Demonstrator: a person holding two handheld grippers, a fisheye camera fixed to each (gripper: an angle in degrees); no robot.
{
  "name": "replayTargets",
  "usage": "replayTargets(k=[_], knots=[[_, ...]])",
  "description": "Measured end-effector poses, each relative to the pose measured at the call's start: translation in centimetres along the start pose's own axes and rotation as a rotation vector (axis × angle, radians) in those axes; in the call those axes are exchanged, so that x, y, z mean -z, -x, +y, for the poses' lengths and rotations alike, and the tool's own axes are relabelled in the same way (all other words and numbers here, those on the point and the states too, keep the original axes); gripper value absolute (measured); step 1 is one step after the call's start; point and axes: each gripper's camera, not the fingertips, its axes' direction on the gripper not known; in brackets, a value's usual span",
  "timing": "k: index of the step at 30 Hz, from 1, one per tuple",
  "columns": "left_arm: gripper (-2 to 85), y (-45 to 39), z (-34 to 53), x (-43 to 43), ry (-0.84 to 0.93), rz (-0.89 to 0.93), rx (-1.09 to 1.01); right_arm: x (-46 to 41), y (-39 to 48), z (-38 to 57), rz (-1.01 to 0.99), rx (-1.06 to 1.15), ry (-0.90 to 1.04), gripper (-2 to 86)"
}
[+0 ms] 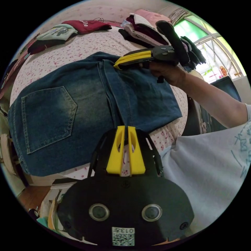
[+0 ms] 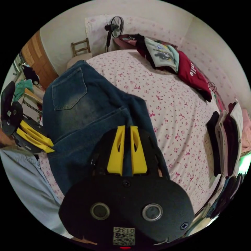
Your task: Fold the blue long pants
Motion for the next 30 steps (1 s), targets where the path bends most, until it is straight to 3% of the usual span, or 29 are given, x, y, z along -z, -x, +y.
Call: replayTargets(k=[3, 5, 8, 12, 15, 16, 21, 25, 30], knots=[[-0.1, -1.9, 0.8, 0.8, -0.05, -0.076, -0.081, 1.6, -0.7, 0.7, -0.037, -0.033, 0.085, 1.0], [-0.2, -3.4, 1.7, 1.9, -0.129, -0.197, -0.11, 5.8, -1.5, 4.0, 0.014, -0.108, -0.094, 0.5], [-0.3, -6.0, 2.5, 2.8, -0.275, -0.31, -0.188, 8.5, -3.1, 10.0, 0.125, -0.293, -0.149, 0.3], [-0.3, -9.8, -0.9, -2.8, -0.156, -0.258, -0.349, 7.8, -5.0, 15.2, 0.164, -0.459, -0.048, 0.3], [-0.3, -11.6, -3.6, -8.7, 0.035, -0.378, -0.361, 4.0, -5.0, 16.7, 0.135, -0.427, 0.143, 0.2], [-0.3, -11.9, -3.9, -9.7, 0.026, -0.373, -0.354, 4.3, -4.3, 17.4, 0.18, -0.408, 0.038, 0.1], [-0.4, -12.0, -4.5, -10.8, 0.044, -0.265, -0.304, 5.6, -3.6, 18.8, 0.169, -0.392, 0.103, -0.1], [-0.4, -14.9, -4.5, -10.6, -0.073, -0.354, -0.329, 9.7, -0.9, 22.5, 0.189, -0.432, -0.027, -0.2], [-0.3, -16.6, -5.1, -16.3, -0.002, -0.418, -0.341, 8.8, 5.5, 26.2, 0.098, -0.344, 0.102, -0.1]])
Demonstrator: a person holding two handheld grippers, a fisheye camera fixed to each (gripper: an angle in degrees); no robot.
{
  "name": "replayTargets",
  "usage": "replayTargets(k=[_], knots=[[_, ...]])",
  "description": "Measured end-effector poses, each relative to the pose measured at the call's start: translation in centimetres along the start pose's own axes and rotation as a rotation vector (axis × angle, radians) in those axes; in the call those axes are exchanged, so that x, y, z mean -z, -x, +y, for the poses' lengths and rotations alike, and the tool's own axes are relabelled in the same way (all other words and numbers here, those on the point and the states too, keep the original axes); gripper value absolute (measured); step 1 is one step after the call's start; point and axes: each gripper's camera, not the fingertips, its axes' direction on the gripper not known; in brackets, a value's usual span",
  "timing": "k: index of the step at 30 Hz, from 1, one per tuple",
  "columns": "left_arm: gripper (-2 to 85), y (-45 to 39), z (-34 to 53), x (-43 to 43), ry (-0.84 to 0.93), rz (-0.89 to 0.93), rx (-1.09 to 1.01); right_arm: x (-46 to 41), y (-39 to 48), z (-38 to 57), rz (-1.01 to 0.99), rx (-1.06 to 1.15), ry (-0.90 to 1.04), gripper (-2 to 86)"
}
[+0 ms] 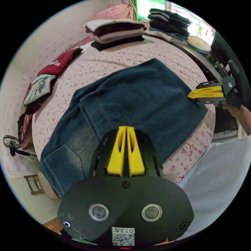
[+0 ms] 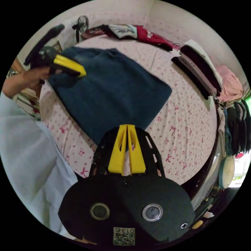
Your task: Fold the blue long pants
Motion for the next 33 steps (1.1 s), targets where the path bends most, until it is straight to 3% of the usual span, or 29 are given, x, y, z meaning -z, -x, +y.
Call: replayTargets(k=[1, 3, 13, 20, 25, 27, 28, 29, 33], knots=[[-0.3, -0.6, 0.1, -0.4, -0.004, -0.014, 0.005, -0.9, 1.1, 1.4, 0.038, 0.035, 0.031, -0.1], [-0.3, -1.2, 0.0, -0.5, -0.017, -0.027, 0.009, -0.8, 1.9, 3.3, 0.096, 0.021, -0.088, -0.1], [-0.3, -6.0, -1.0, -0.5, 0.12, 0.044, -0.049, 0.9, 3.0, 7.0, -0.034, -0.033, -0.066, -0.1], [-0.3, -5.8, -0.5, 0.2, 0.084, 0.028, 0.026, 0.3, 2.5, 7.9, -0.09, -0.061, -0.153, -0.2], [-0.3, -6.1, 0.6, 2.6, 0.119, -0.139, 0.042, 2.0, 2.1, 8.9, -0.103, -0.057, -0.203, -0.1], [-0.3, -5.4, 1.2, 2.1, 0.147, -0.112, 0.063, 0.7, 2.4, 9.1, -0.118, -0.047, -0.145, -0.1], [-0.3, -4.7, 1.5, 2.2, 0.132, -0.087, 0.092, -1.1, 2.7, 9.1, -0.127, -0.022, -0.029, -0.2], [-0.3, -4.4, 1.6, 2.3, 0.13, -0.077, 0.1, -0.9, 2.5, 9.3, -0.135, -0.042, -0.115, -0.2], [-0.4, -2.2, 1.5, 4.2, 0.123, -0.013, 0.118, -0.6, 1.8, 7.8, -0.143, -0.05, -0.022, -0.1]])
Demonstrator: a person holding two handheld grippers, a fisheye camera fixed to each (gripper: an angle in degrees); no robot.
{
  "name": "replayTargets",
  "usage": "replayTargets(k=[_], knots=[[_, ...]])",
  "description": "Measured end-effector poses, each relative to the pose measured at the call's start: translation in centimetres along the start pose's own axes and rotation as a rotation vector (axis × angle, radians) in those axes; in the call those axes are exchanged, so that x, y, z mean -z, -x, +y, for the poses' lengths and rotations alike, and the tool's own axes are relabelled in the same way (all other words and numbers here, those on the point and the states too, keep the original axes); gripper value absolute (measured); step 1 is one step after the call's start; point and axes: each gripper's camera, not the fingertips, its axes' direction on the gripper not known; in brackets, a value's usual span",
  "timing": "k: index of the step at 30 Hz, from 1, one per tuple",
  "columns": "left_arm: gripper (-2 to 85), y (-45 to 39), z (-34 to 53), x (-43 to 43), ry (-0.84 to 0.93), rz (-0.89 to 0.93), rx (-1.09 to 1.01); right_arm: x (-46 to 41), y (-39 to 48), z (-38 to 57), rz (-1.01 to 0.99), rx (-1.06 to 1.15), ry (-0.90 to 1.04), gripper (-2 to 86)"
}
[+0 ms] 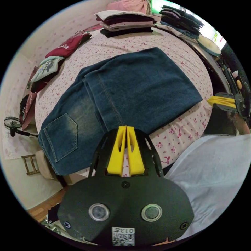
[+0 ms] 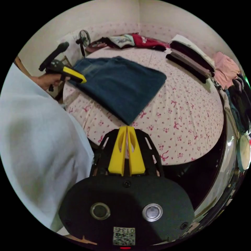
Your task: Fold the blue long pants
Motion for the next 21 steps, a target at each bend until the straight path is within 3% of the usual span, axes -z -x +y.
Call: replayTargets(k=[2, 7, 10, 11, 16, 19, 21], knots=[[-0.4, 1.3, 0.4, 1.5, -0.037, 0.0, 0.023, 1.7, -0.8, -1.4, -0.018, -0.047, -0.118, -0.2], [-0.3, 4.9, 0.5, 4.6, -0.132, -0.084, -0.033, 0.5, -1.0, -7.1, -0.021, -0.077, -0.134, -0.1], [-0.4, 7.7, 0.6, 3.1, -0.035, -0.026, -0.043, -2.1, 0.0, -9.9, -0.028, -0.053, -0.05, -0.1], [-0.4, 8.3, 1.0, 3.0, -0.041, -0.006, -0.037, -4.1, 0.4, -10.6, -0.001, -0.023, 0.087, -0.1], [-0.4, 13.8, 2.2, 6.8, -0.128, 0.107, -0.009, -4.4, -0.1, -14.1, -0.063, -0.006, 0.16, -0.2], [-0.4, 15.9, 0.9, 9.4, -0.213, 0.078, -0.069, -3.2, 0.0, -19.5, -0.067, 0.034, -0.018, -0.2], [-0.4, 17.1, -0.1, 9.6, -0.189, 0.036, -0.109, -4.2, 0.7, -24.0, -0.051, 0.086, -0.034, -0.2]])
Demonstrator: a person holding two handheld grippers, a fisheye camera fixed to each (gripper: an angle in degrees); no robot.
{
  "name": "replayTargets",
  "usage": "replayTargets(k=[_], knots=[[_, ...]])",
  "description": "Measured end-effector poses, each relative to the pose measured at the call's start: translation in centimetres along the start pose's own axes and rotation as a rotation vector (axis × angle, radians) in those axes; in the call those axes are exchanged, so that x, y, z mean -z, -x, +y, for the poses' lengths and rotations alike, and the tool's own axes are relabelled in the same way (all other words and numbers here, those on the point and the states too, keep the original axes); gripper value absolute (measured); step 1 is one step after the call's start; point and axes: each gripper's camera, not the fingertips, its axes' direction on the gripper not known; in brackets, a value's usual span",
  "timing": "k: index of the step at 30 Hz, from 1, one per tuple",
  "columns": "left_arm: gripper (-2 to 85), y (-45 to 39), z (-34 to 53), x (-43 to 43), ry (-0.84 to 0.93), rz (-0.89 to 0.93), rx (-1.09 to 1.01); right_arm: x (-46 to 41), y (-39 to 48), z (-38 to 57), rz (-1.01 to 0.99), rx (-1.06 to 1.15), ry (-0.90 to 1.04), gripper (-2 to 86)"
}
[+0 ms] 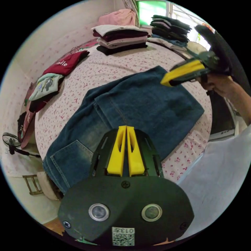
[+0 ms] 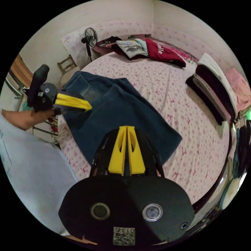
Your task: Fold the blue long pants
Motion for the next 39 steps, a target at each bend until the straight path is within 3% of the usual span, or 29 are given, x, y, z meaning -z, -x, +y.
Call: replayTargets(k=[5, 7, 12, 15, 17, 19, 21, 23, 25, 32, 37, 39], knots=[[-0.4, 5.6, 1.9, 0.5, 0.01, 0.052, 0.043, -5.3, 1.4, -11.2, -0.009, 0.096, -0.02, -0.2], [-0.3, 8.0, 2.8, 2.0, -0.008, 0.063, 0.053, -8.6, 1.4, -13.5, -0.013, 0.105, 0.089, -0.2], [0.3, 14.4, 5.9, 5.7, -0.026, 0.154, 0.131, -10.1, 0.4, -16.2, -0.081, 0.099, 0.154, 0.1], [1.8, 21.7, 12.6, 10.6, -0.178, 0.24, 0.342, -8.8, 0.8, -18.0, -0.079, 0.139, 0.085, 0.5], [7.8, 26.5, 18.9, 13.9, -0.31, 0.218, 0.551, -7.8, 1.6, -20.3, -0.135, 0.172, -0.013, 1.7], [12.7, 32.6, 29.0, 17.0, -0.421, 0.181, 0.908, -7.8, 2.8, -22.7, -0.182, 0.219, -0.051, 2.9], [14.6, 35.9, 35.8, 17.9, -0.478, 0.21, 1.073, -8.5, 4.4, -25.3, -0.237, 0.269, -0.055, 4.4], [17.0, 38.4, 41.2, 17.6, -0.51, 0.257, 1.175, -9.7, 7.1, -28.8, -0.285, 0.351, -0.057, 6.7], [18.8, 41.1, 46.3, 15.4, -0.59, 0.443, 1.281, -10.8, 9.6, -31.5, -0.317, 0.423, -0.029, 7.5], [20.9, 46.8, 51.2, 10.0, -0.818, 0.795, 1.369, -15.1, 16.3, -40.0, -0.353, 0.555, 0.09, 10.3], [10.4, 49.6, 52.0, 8.9, -0.923, 0.94, 1.304, -17.9, 18.3, -42.7, -0.331, 0.595, 0.196, 10.5], [8.0, 49.6, 52.0, 9.3, -0.905, 0.916, 1.295, -18.9, 18.7, -42.9, -0.308, 0.61, 0.231, 9.6]])
